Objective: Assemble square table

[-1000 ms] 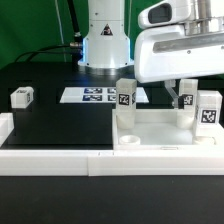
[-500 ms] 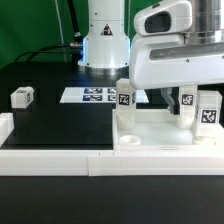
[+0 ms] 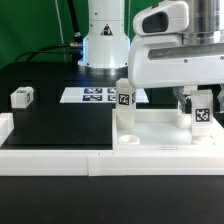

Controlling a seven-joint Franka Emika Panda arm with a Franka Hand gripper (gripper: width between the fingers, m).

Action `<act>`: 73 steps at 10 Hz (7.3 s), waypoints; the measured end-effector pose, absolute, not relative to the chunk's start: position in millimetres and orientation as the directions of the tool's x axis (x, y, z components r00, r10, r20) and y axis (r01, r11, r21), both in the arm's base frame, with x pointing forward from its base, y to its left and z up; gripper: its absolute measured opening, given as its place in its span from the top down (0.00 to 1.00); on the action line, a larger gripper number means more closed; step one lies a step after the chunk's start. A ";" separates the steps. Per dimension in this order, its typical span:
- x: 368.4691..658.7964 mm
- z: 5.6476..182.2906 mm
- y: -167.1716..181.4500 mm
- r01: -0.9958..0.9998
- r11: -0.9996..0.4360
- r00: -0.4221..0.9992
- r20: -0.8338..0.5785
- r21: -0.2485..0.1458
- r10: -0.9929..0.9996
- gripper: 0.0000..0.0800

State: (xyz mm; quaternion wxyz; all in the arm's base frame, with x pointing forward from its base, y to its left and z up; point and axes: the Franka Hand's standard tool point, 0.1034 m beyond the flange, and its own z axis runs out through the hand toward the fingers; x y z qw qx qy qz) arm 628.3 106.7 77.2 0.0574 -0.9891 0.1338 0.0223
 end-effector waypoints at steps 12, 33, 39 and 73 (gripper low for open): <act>627.2 73.4 104.4 -0.993 -0.080 0.088 -0.091 -0.085 -0.992 0.55; 632.2 75.1 104.2 -0.988 -0.131 0.136 -0.051 -0.082 -0.989 0.64; 621.0 72.9 112.1 -0.993 -0.115 0.117 -0.052 -0.034 -0.992 0.40; 635.0 72.6 117.0 -0.233 -0.970 0.962 0.131 -0.071 -0.241 0.19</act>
Offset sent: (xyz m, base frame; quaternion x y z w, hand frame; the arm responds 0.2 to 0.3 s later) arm -0.0021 0.0118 -0.0087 0.0241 0.0155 0.3671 0.9297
